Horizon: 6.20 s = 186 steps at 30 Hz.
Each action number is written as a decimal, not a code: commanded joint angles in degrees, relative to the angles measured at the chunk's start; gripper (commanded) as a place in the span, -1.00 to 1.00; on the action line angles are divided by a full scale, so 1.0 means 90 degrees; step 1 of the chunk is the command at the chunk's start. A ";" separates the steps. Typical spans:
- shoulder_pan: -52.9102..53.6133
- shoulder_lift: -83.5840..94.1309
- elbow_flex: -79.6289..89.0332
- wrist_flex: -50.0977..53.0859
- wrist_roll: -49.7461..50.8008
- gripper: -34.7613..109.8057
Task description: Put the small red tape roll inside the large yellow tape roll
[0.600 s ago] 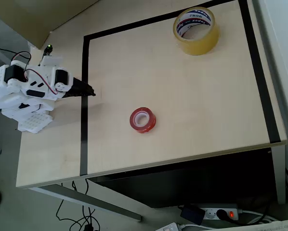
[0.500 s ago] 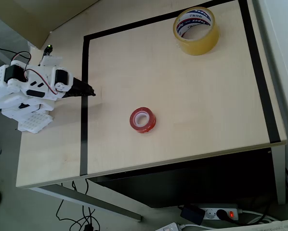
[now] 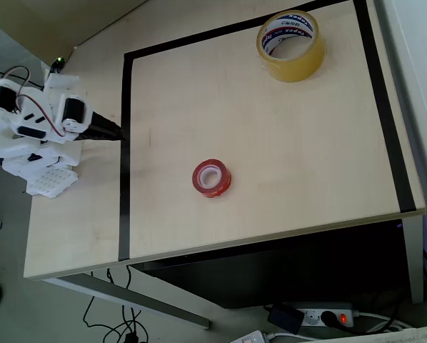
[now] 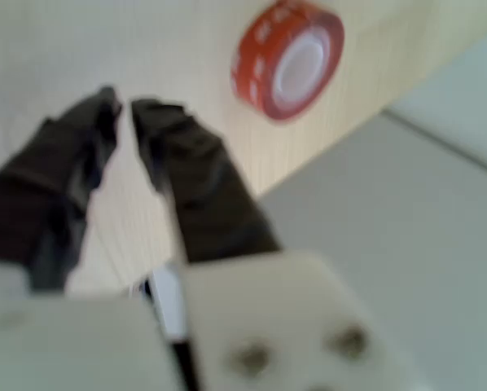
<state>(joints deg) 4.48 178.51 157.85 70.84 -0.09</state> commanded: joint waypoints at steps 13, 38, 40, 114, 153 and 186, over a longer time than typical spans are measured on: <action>0.2061 -0.6289 -0.4395 -0.0283 -0.1719 -0.44; 0.1885 -0.9531 -0.5898 -0.0586 -0.2324 -0.10; 0.1934 -0.9814 -0.6055 -0.0654 -0.2344 -0.10; -0.1787 -1.6074 -1.8730 0.0820 -0.2480 -0.52; -0.1631 -1.6152 -1.9072 0.2520 -0.2480 -0.21; 0.0166 0.1367 -0.0010 -0.0166 -0.0029 -0.52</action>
<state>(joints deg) 6.42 178.51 153.28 67.94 -2.20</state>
